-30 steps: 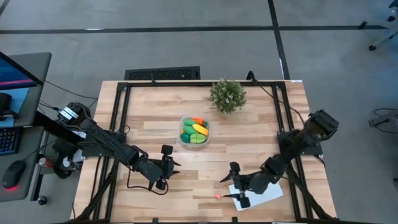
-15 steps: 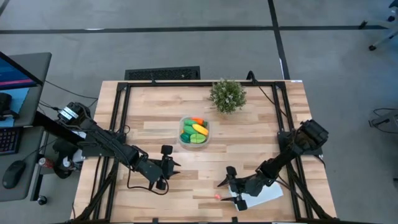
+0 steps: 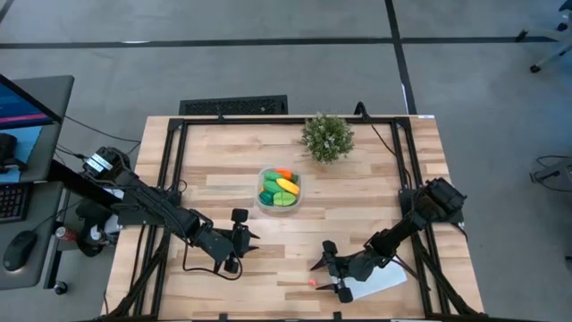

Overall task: Pick and placing Produce into tupperware
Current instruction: Put the pink peach into the transparent container

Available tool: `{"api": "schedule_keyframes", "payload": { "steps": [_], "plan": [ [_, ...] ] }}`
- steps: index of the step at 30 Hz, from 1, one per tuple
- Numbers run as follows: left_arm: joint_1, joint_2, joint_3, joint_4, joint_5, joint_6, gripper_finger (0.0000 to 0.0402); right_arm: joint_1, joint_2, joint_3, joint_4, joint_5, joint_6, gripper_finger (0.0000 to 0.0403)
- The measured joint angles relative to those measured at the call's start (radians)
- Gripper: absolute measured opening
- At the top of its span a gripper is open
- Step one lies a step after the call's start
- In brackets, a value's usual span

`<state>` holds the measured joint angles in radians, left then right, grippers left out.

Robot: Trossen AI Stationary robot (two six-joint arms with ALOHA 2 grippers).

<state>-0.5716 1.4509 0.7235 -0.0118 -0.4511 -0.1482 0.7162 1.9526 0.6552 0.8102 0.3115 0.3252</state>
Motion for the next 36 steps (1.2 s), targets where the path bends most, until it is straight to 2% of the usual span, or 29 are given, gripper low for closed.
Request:
{"api": "schedule_keyframes", "payload": {
  "steps": [36],
  "plan": [
    [0.0, 0.0, 0.0, -0.007, 0.0, -0.005, 0.0118, 0.003, 0.0, 0.003, 0.059, 0.007, -0.027, 0.0281]
  ]
}}
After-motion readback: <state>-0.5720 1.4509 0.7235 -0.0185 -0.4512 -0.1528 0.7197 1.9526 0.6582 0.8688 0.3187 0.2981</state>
